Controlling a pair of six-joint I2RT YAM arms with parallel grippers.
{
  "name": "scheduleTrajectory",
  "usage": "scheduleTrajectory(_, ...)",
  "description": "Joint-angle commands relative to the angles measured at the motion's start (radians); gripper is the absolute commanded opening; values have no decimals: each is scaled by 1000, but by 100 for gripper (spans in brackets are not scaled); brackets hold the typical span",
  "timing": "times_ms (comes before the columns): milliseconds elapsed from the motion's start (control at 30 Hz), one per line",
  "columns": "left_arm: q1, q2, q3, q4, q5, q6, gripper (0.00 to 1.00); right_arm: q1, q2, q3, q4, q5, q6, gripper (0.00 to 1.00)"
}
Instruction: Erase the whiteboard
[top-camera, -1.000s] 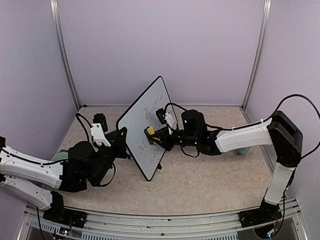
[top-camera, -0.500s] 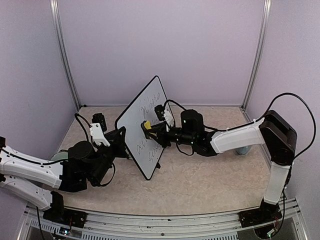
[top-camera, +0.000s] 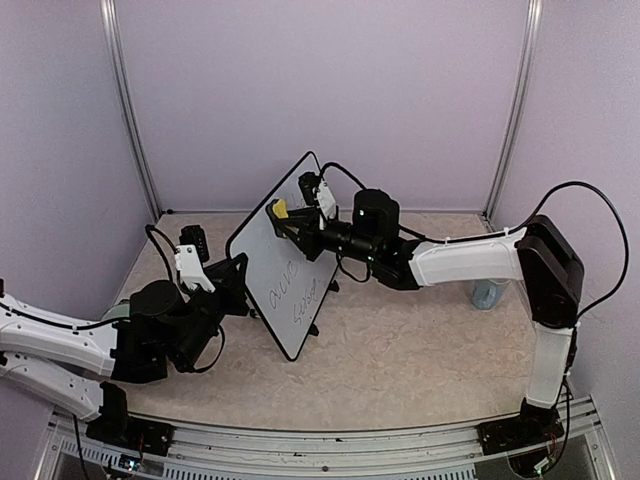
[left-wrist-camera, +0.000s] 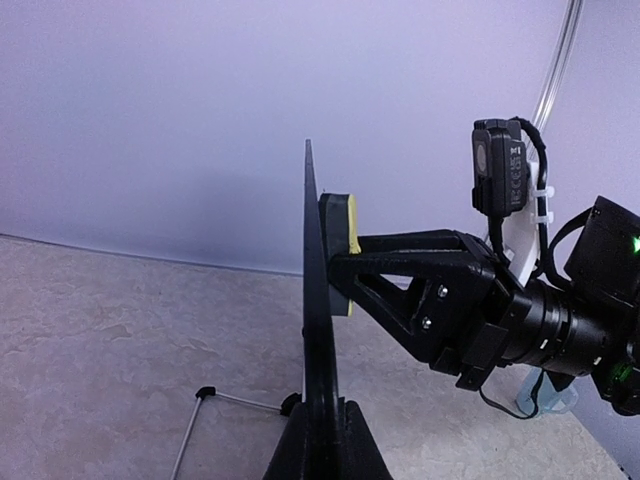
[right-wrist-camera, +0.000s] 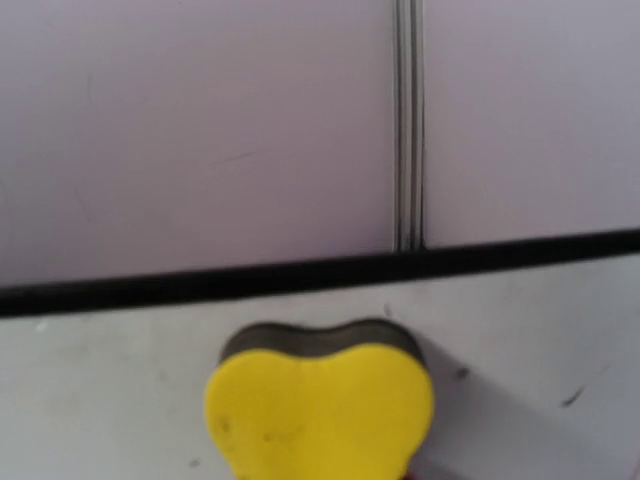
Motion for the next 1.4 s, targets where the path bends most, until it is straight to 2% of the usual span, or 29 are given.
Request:
scheduleTrajectory(0,-33,-40,-13,-67,143,33,0,-30,67,45,-47,22,-17,0)
scheduleTrajectory(333,-39,-56,-19,-84,141,23,0,-86,167,95,-61,65,20,0)
scheduleTrajectory(833,-59,-90,-20,-127,128,23,0,-168,278,351,-308,126,-21,0)
scheduleTrajectory(1367,-80,-132,-29,-160,102,22,0,-236,391,522,-365,120,-15,0)
